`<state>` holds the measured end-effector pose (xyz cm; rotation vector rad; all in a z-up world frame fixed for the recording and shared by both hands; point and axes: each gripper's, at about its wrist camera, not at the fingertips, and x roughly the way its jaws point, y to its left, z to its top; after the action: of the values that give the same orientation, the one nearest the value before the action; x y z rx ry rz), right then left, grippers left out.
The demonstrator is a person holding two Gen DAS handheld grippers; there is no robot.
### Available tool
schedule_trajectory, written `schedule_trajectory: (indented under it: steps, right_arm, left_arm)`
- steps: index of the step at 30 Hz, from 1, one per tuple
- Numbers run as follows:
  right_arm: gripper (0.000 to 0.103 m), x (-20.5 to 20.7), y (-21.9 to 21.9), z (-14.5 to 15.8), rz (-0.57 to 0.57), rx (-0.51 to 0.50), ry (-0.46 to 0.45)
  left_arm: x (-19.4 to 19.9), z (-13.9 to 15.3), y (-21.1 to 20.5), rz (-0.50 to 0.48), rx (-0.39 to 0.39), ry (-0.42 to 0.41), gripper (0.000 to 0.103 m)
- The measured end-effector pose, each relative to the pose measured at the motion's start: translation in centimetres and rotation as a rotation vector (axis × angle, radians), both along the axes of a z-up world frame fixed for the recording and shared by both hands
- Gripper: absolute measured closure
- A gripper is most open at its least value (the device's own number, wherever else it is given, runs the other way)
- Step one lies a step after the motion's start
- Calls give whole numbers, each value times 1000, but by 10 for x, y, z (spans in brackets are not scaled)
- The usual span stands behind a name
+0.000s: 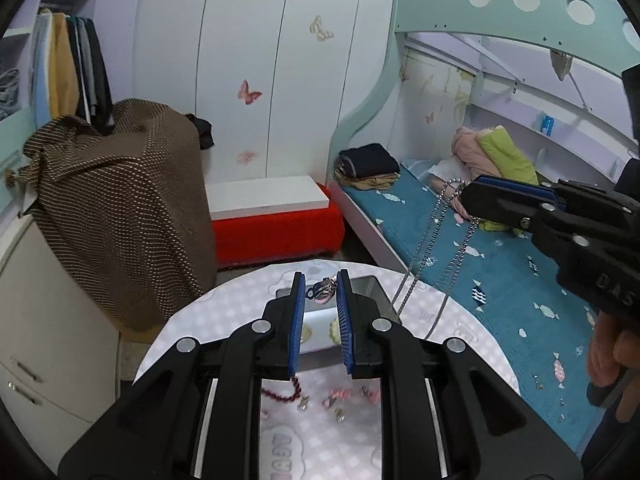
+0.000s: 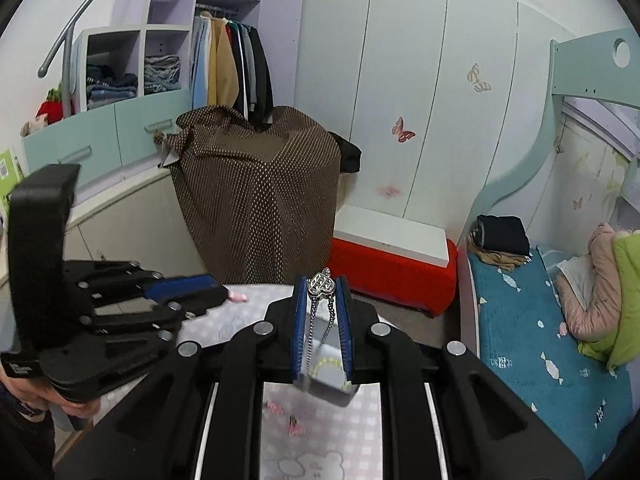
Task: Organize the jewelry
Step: 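Carry the charm and silver chain into the grey box and release both, then withdraw both grippers from the box and move back over the table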
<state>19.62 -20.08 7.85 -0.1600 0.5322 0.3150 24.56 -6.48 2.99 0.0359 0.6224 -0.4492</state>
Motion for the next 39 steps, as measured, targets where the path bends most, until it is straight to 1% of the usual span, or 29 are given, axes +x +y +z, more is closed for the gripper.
schedule_trajectory:
  steps: [3, 6, 8, 13, 18, 19, 20, 21, 22, 23, 24, 25, 26, 28, 30, 33, 36, 39]
  right_arm:
    - [90, 18, -2, 0, -8, 11, 17]
    - [90, 37, -4, -11, -17, 20, 52]
    - [90, 48, -5, -23, -21, 25, 80]
    - [90, 74, -10, -63, -35, 40, 170]
    - [89, 93, -15, -95, -44, 62, 256]
    - [89, 94, -16, -100, -43, 68, 273]
    - [88, 95, -18, -104, -48, 75, 286]
    - [85, 95, -21, -105, -57, 86, 288]
    - [71, 93, -25, -105, -68, 106, 284]
    - [60, 92, -30, -104, -80, 129, 280]
    - [26, 90, -35, -102, -94, 148, 268]
    - [12, 87, -39, -99, -106, 162, 245]
    - [12, 81, -42, -95, -110, 170, 219]
    - [8, 75, -46, -91, -115, 180, 201]
    - [8, 64, -52, -86, -133, 210, 183]
    - [8, 46, -60, -79, -146, 260, 151]
    - [8, 29, -65, -70, -158, 282, 114]
    - [8, 7, -64, -60, -162, 293, 80]
  left_arm:
    - [24, -7, -11, -1, 10, 38, 88]
    - [49, -24, -21, 3, 20, 92, 88]
    - [66, -39, -26, 5, 21, 131, 88]
    - [93, -72, -36, -12, 11, 212, 88]
    - [111, -98, -40, -25, 0, 282, 86]
    - [114, -100, -39, -21, -1, 289, 77]
    - [116, -102, -38, -14, 0, 299, 64]
    - [116, -102, -35, 12, -1, 293, 35]
    - [114, -101, -31, 45, 7, 275, 24]
    - [112, -100, -25, 71, 3, 252, 20]
    - [110, -98, -19, 79, -15, 247, 12]
    - [108, -96, -13, 82, -40, 247, 9]
    - [104, -92, -6, 92, -60, 237, 9]
    - [94, -84, 2, 120, -55, 202, 9]
    - [77, -72, 10, 161, -38, 145, 8]
    - [46, -53, 20, 206, -32, 57, 6]
    - [18, -36, 25, 244, 0, -22, 6]
    - [-9, -22, 29, 272, 30, -84, 5]
